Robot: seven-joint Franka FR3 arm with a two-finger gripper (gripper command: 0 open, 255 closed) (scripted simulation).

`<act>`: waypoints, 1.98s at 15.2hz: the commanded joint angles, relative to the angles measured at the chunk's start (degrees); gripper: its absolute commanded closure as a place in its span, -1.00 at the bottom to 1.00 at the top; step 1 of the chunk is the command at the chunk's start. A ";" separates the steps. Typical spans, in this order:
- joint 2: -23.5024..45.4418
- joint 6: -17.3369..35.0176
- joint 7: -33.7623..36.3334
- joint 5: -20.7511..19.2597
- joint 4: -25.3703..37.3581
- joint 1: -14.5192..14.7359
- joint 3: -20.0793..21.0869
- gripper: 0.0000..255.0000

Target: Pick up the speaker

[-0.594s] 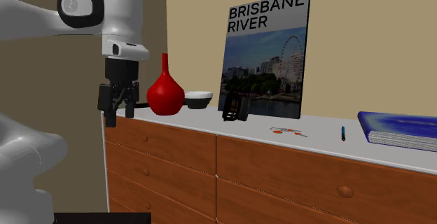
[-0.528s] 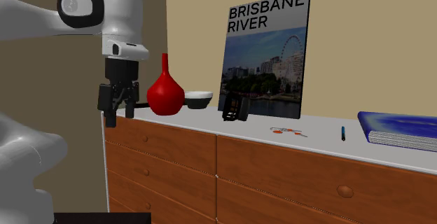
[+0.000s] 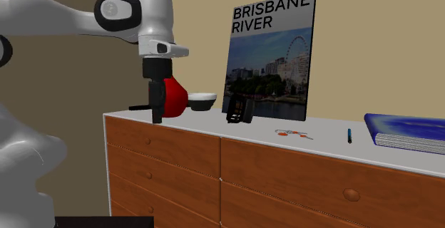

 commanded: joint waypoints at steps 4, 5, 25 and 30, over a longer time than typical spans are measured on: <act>7.83 5.52 -5.82 -0.63 6.41 2.79 0.93 -1.00; 9.25 6.44 -6.90 -0.73 7.72 3.31 1.20 -1.00; 30.70 18.26 -23.67 -3.92 31.08 11.65 8.13 -1.00; 29.83 22.73 -23.45 -3.90 25.74 11.62 8.07 -1.00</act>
